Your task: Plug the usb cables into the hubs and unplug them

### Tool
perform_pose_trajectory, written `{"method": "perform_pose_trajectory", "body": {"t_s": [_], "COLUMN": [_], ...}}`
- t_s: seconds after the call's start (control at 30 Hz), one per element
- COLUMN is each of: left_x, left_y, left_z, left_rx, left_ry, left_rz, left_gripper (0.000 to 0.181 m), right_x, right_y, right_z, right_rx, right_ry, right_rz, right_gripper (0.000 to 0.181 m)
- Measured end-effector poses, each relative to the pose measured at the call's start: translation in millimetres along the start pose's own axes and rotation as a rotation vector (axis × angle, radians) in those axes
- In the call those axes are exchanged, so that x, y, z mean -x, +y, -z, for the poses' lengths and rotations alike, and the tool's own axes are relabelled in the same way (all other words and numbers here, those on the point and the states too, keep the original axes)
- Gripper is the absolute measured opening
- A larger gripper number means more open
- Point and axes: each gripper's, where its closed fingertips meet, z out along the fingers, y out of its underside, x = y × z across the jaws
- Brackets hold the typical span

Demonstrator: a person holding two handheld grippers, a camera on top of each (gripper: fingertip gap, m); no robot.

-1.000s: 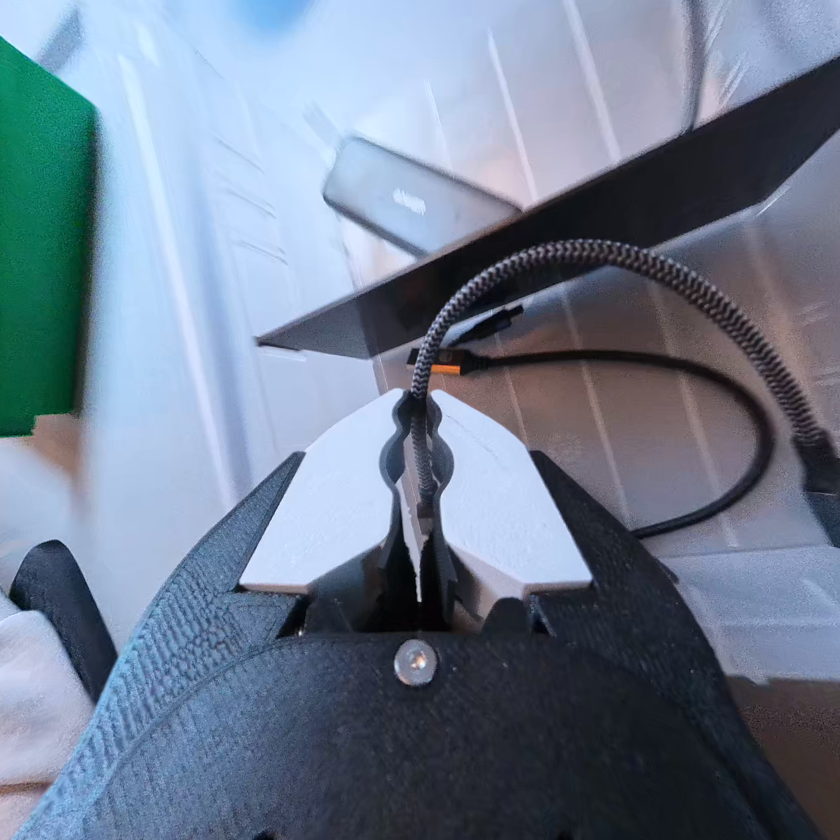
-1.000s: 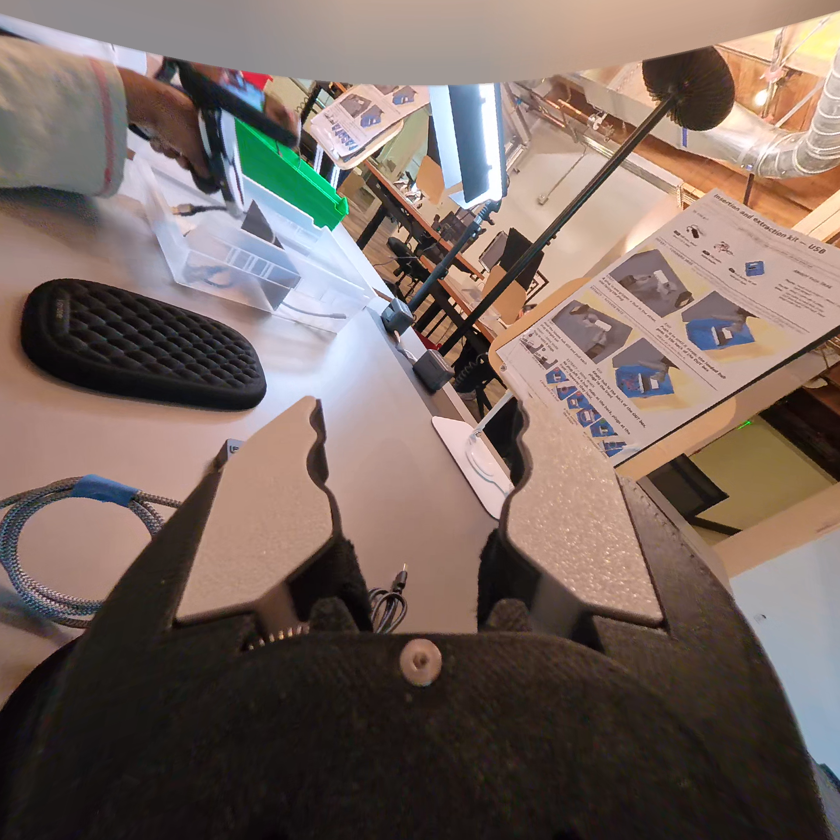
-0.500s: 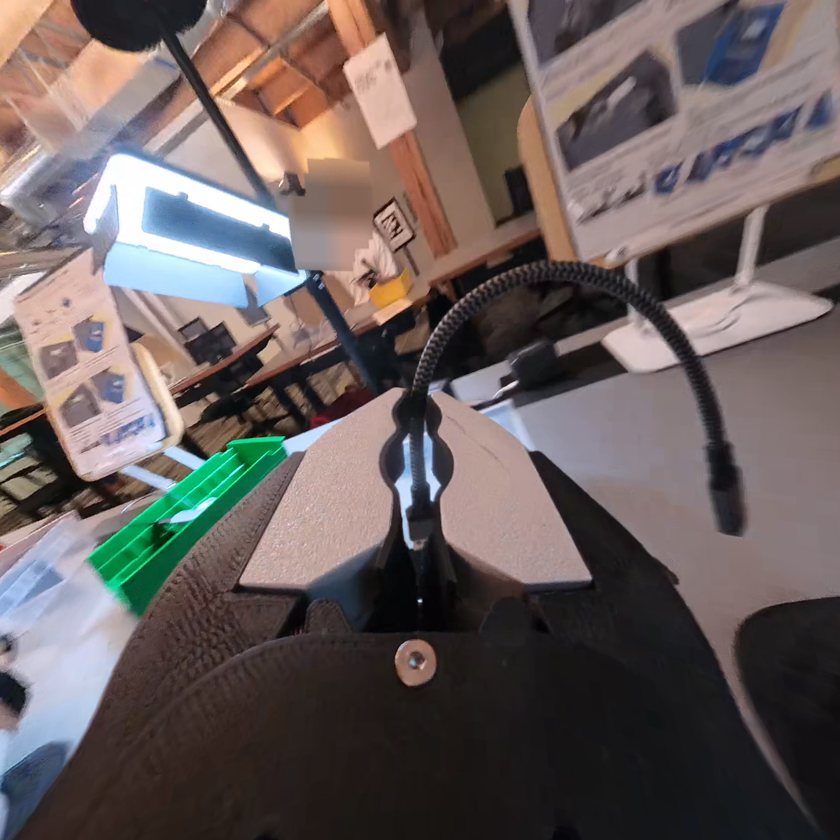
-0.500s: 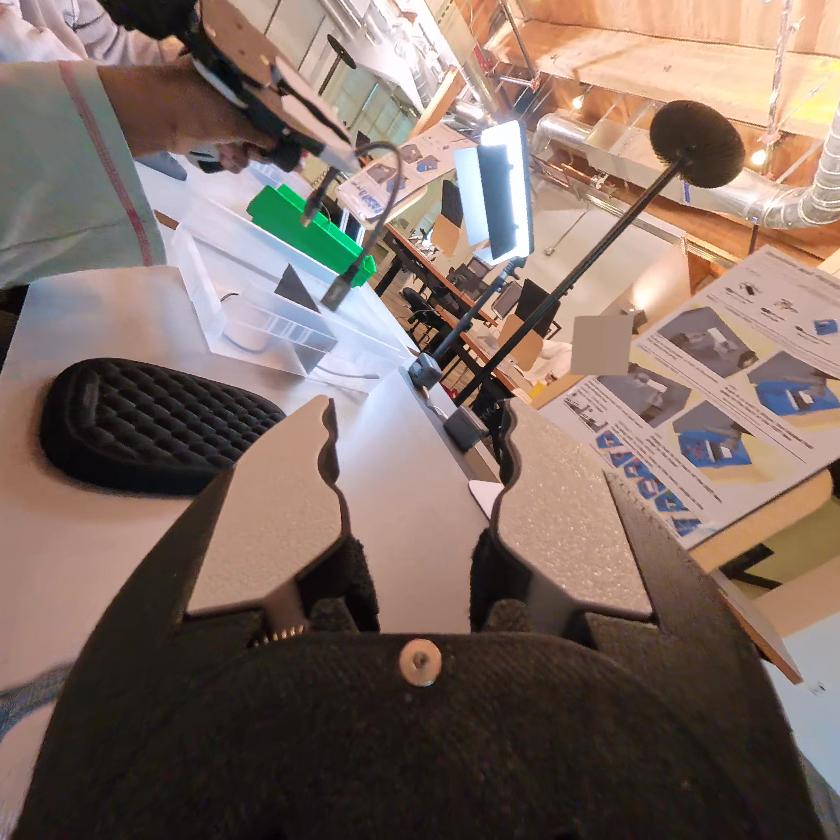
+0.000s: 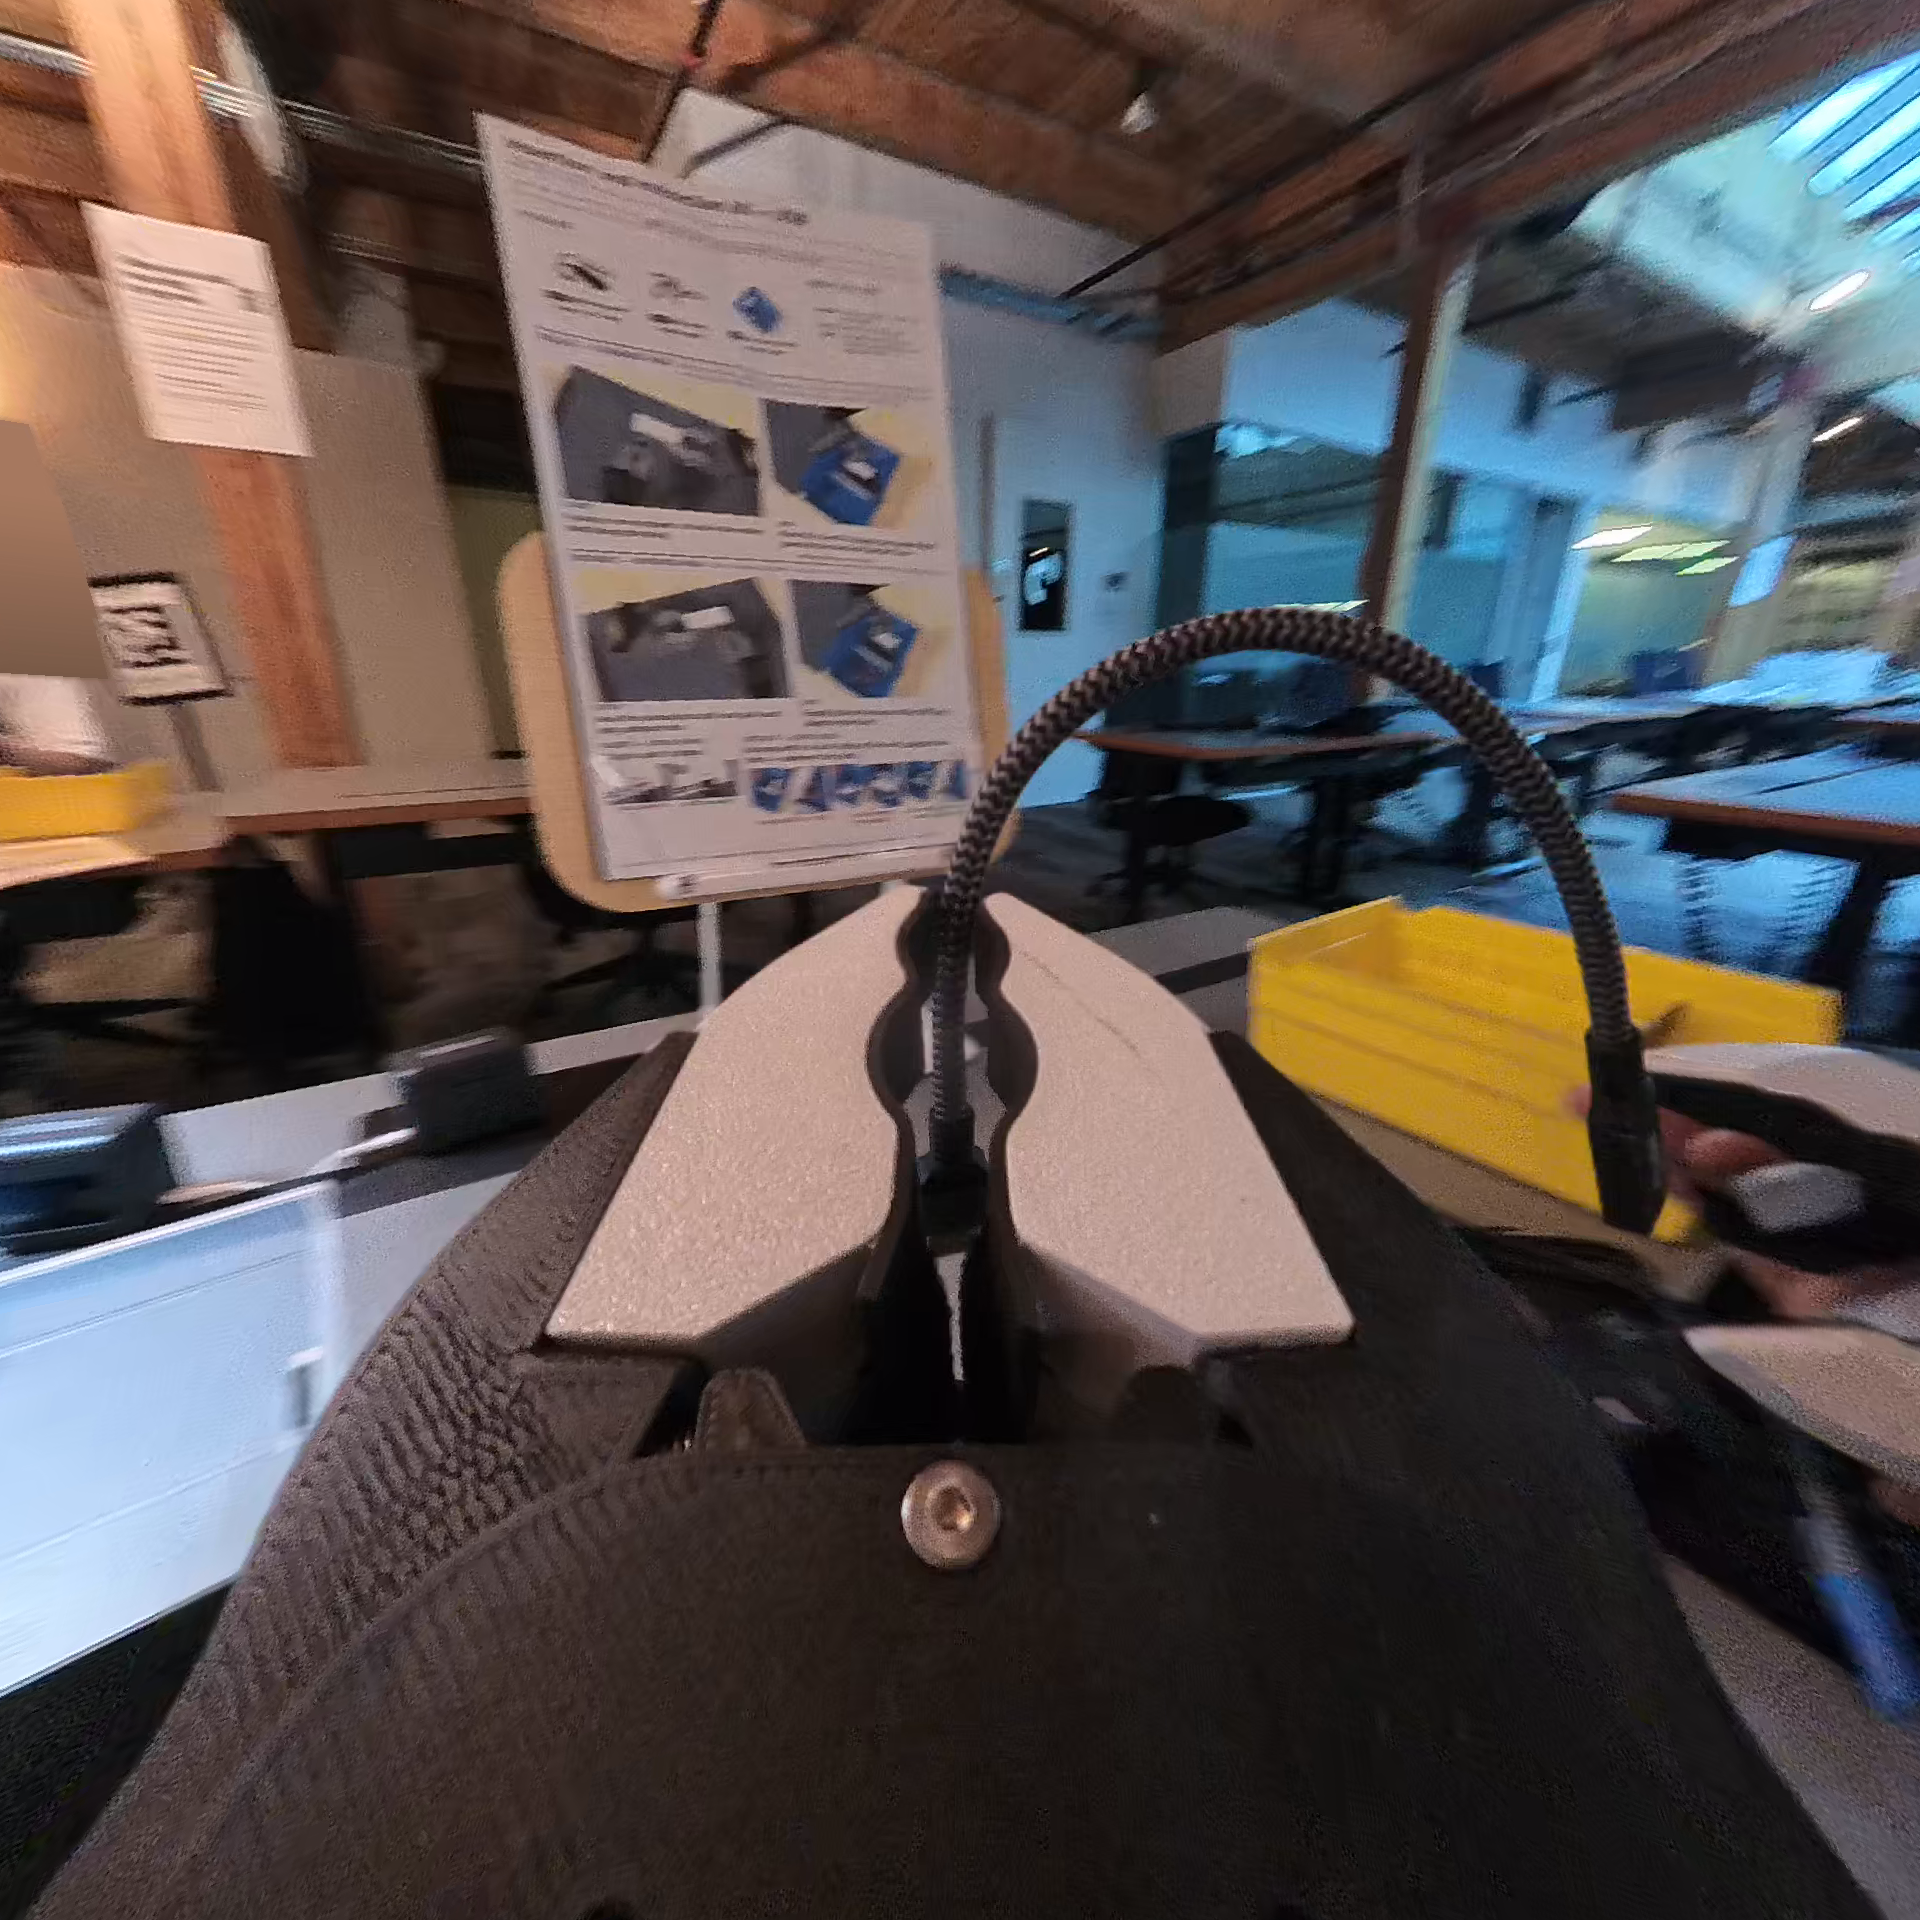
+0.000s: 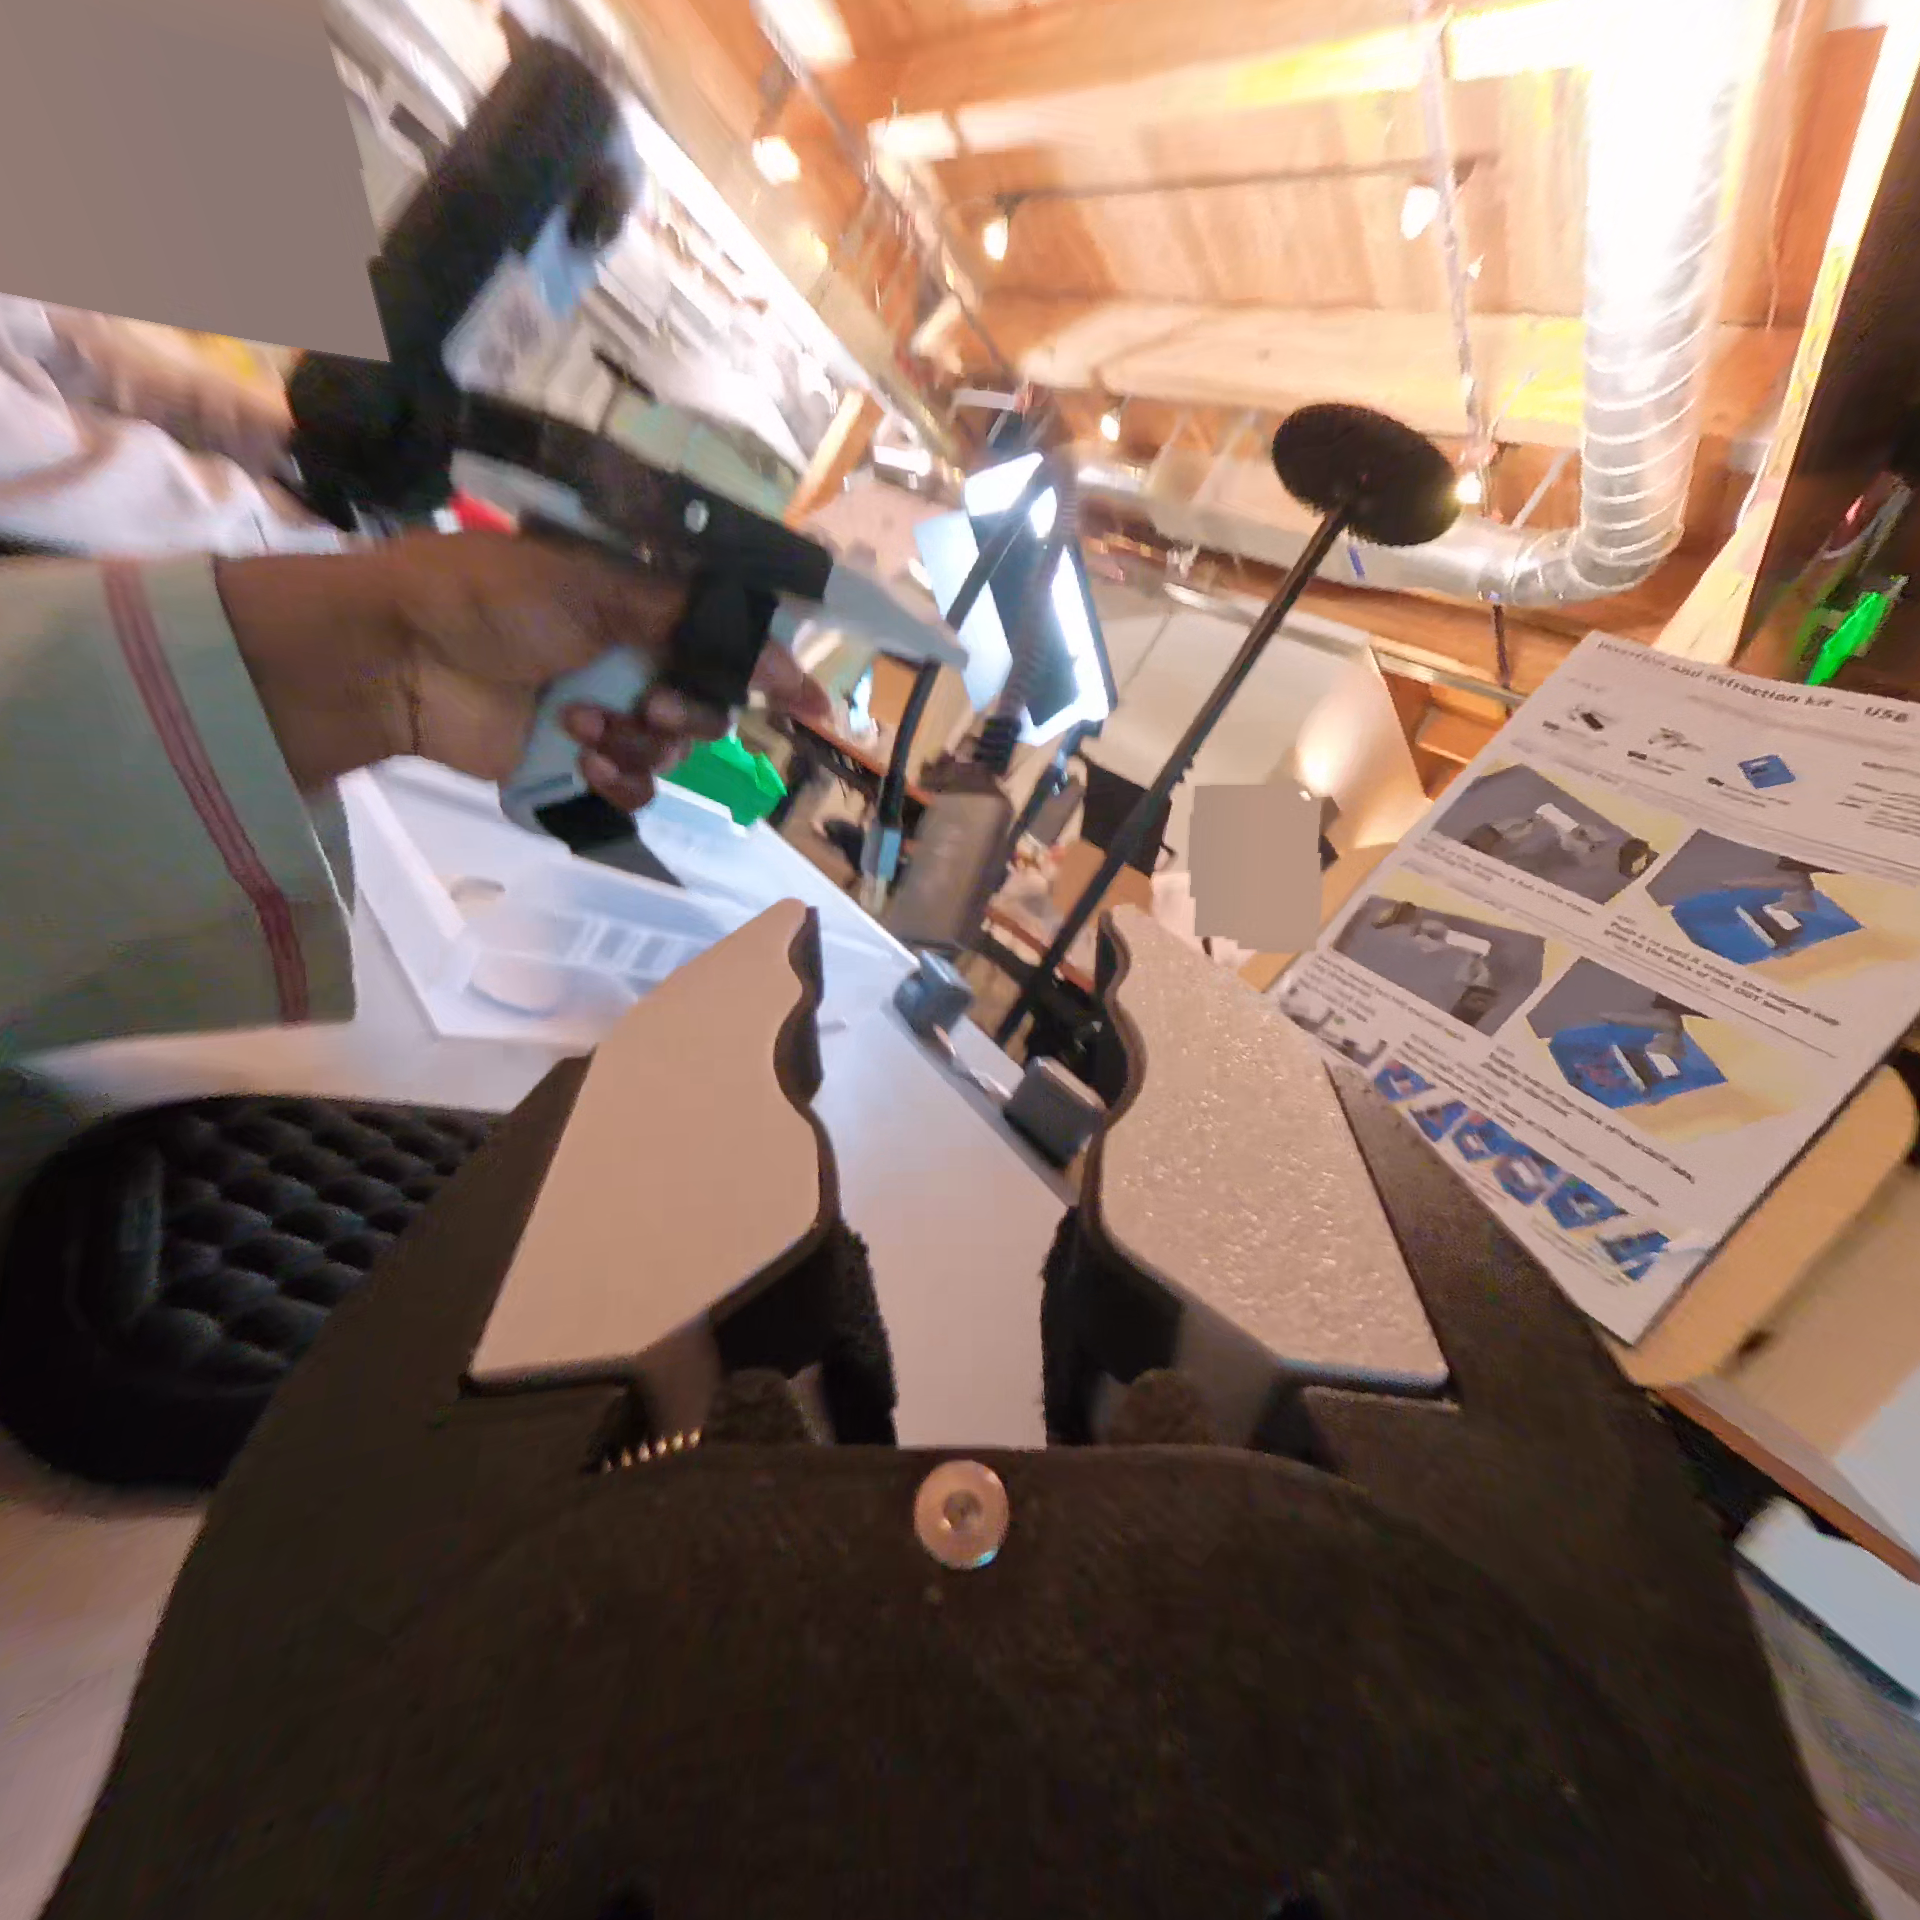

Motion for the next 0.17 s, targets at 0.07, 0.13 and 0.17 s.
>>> {"method": "perform_pose_trajectory", "body": {"t_s": [0.07, 0.13, 0.17], "left_x": [-11.0, -24.2, -32.0], "left_y": [-4.3, -14.0, -20.6], "left_z": [0.2, 4.0, 7.7], "left_rx": [-0.055, -0.138, -0.191], "left_ry": [0.097, 0.230, 0.313], "left_rz": [0.104, 0.228, 0.299], "left_gripper": [0.006, 0.006, 0.006], "right_x": [-7.0, -13.0, -15.7], "right_y": [-9.4, -12.9, -12.1], "right_z": [6.9, 12.7, 14.4], "right_rx": [-0.086, -0.143, -0.152], "right_ry": [-0.018, -0.040, -0.050], "right_rz": [-0.077, -0.157, -0.198], "right_gripper": [0.048, 0.044, 0.043]}}
